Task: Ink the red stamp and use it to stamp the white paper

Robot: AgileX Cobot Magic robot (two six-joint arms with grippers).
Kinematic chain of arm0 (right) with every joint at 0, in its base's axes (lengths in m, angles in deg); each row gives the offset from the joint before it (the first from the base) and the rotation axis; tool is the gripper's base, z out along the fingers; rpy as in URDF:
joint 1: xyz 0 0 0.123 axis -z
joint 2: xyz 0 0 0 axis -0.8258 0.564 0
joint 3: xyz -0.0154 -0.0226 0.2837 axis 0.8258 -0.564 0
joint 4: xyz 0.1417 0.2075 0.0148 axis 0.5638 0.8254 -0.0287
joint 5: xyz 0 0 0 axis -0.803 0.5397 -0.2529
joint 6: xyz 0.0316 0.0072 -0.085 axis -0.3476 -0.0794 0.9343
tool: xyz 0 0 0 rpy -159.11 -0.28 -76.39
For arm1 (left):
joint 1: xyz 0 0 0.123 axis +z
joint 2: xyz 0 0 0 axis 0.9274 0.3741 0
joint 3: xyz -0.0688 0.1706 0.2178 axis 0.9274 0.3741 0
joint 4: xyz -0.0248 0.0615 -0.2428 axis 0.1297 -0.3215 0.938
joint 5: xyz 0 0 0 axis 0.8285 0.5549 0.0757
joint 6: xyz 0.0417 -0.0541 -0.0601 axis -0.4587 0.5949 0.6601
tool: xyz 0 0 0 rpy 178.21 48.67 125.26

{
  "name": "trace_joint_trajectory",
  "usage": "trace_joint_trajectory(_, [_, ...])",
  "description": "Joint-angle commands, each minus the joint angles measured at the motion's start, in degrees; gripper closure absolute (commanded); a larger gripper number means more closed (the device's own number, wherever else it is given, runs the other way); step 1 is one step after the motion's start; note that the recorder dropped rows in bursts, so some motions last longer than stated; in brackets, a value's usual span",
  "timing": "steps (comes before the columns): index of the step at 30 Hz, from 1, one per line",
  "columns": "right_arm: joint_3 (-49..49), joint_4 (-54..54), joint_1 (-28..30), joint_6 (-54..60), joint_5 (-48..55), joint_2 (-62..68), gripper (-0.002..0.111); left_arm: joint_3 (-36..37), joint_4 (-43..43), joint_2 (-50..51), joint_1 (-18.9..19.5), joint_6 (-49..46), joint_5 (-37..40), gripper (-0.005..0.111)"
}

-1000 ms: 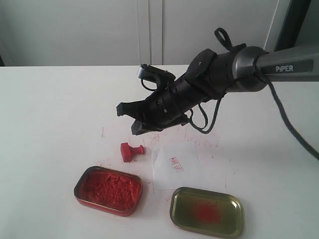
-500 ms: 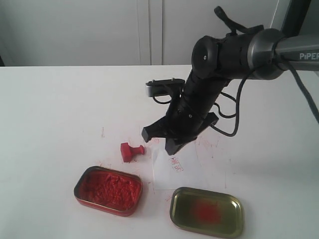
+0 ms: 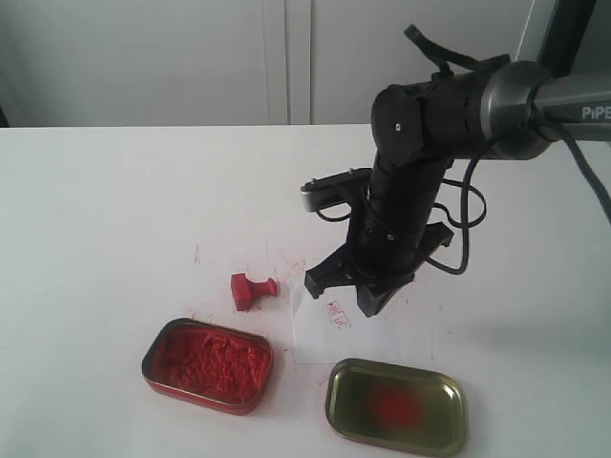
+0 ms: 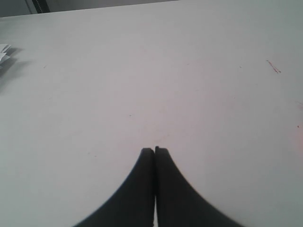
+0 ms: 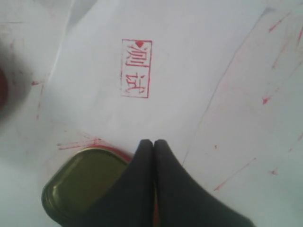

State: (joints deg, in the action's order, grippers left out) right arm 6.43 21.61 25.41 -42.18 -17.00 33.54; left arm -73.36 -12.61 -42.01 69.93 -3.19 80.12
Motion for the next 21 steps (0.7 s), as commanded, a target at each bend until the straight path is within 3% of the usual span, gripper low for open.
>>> trace_joint_trajectory(1, [-4.14,-1.25,2.58,-1.27,-3.48,-2.94,0.108,0.10,0.33,-0.02,-0.36,0.22,-0.14,0.107])
trace_joint_trajectory(21, [-14.28,-1.13,21.22,-7.63,-6.15,-11.49,0.108,0.10,0.33,-0.02,-0.36,0.22,-0.14,0.107])
